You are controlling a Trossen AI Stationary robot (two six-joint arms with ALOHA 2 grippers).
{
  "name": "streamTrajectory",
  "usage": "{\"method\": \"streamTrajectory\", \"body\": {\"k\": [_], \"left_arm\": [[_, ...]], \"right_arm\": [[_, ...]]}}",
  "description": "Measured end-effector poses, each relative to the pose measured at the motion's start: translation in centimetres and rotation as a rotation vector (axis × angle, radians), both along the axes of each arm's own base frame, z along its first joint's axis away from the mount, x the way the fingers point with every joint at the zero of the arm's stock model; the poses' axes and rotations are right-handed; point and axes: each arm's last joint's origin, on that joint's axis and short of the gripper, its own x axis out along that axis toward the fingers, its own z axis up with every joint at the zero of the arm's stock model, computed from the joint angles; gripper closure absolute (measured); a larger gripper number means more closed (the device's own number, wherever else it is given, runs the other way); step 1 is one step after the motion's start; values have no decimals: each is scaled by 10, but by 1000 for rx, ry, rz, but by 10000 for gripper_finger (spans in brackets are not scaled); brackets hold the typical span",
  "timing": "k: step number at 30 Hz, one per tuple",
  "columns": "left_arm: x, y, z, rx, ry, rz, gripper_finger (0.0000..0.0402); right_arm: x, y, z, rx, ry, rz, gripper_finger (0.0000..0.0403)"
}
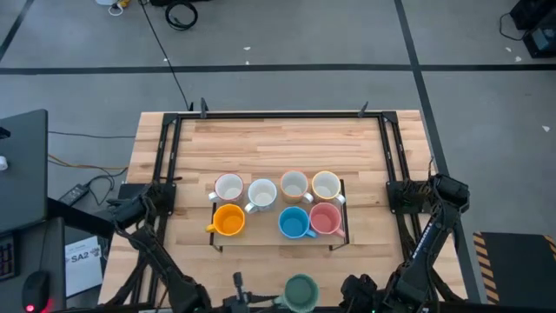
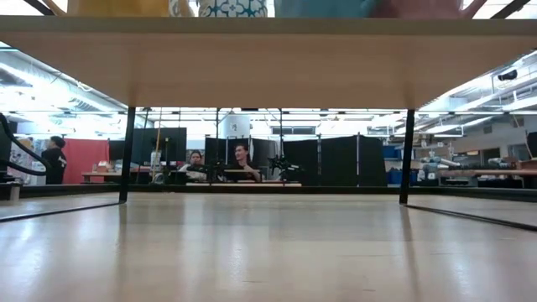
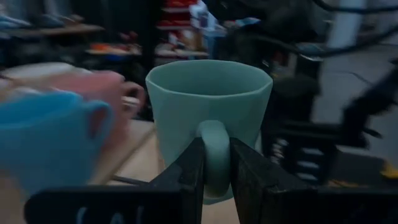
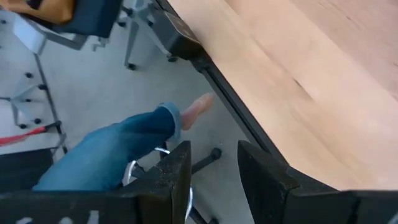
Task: Place coffee mugs
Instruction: Put the green mug on the shelf
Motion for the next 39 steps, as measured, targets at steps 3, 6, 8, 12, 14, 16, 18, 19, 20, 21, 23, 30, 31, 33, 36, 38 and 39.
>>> {"method": "streamTrajectory", "body": {"k": [3,6,8,12,14,16,18,19,20,21,23,30,31,33,36,38,39], "left_arm": [[-9,-5,9,24,-19,90,342],[-19,-9,14,39,-31,183,342],[-25,-11,15,34,-44,249,342],[-29,-13,16,23,-53,270,342],[-28,-12,17,13,-57,272,342],[-25,-10,17,14,-58,281,342],[-21,-7,17,16,-56,291,342],[-20,-6,17,16,-57,296,342],[-18,-5,17,15,-57,302,342],[-16,-3,17,15,-57,306,342],[-13,-1,17,24,-53,314,342],[-13,2,21,120,-7,313,342],[-14,3,24,123,-6,313,342],[-17,6,34,141,2,310,342],[-21,10,46,172,17,310,342],[-23,13,52,196,28,307,342],[-24,15,56,204,32,306,342]], "right_arm": [[1,1,1,10,-25,-9,265],[2,3,2,30,-39,-10,265],[3,4,3,37,-50,-5,266],[4,6,5,53,-77,10,265],[5,7,6,58,-98,6,265],[6,8,7,65,-111,8,266],[7,10,9,73,-129,21,266],[7,10,9,76,-138,29,266],[8,11,10,78,-144,35,265],[8,11,11,82,-150,40,265],[9,13,12,91,-168,52,265],[11,17,16,111,-214,86,265],[11,17,16,112,-218,89,265],[11,17,17,113,-221,92,265],[12,17,17,115,-227,88,266],[12,17,17,110,-233,83,265],[12,17,17,109,-235,81,265]]}}
